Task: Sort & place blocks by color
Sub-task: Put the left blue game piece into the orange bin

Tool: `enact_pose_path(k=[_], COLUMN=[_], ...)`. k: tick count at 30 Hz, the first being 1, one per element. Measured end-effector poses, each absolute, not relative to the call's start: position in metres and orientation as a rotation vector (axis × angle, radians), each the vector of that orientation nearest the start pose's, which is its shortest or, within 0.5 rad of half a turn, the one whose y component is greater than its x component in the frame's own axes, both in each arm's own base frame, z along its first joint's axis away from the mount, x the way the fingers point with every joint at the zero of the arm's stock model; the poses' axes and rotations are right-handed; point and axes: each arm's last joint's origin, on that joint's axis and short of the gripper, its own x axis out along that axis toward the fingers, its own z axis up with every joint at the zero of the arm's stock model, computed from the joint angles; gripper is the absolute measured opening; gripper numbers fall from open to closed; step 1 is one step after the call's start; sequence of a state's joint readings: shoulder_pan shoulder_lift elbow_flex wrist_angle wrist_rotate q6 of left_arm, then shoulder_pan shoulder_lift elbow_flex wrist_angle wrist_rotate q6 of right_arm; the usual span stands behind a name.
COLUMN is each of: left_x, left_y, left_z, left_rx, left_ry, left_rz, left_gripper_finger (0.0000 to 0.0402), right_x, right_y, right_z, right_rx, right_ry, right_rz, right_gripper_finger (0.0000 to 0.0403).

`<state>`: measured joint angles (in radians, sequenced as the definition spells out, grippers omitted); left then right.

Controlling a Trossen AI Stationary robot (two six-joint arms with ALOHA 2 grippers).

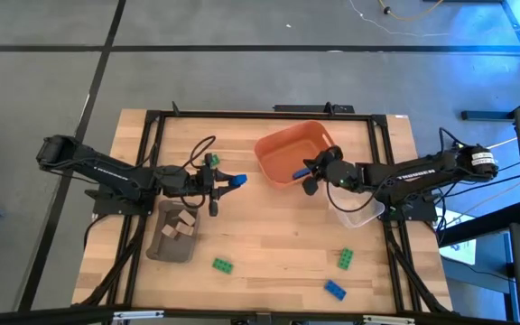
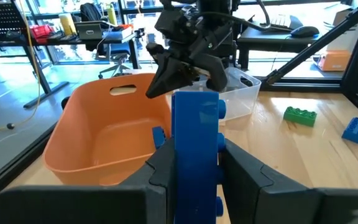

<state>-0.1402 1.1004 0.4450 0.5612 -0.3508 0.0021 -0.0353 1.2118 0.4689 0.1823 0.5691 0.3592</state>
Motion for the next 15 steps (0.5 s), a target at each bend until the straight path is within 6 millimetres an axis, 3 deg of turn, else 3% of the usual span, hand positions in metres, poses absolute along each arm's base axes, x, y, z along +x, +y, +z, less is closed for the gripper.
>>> enact_pose_path(k=[15], left_x=[0.225], left_y=[-0.022], left_z=[0.227], left_rx=[0.009], left_ry=[0.101], left_rz=[0.211], left_gripper_finger=[0.0082], right_x=[0.216], right_y=[-0.041], right_z=[0.174], right_rx=[0.252], right_ry=[0.495], right_rz=[-0.798], right_gripper_finger=[0.0])
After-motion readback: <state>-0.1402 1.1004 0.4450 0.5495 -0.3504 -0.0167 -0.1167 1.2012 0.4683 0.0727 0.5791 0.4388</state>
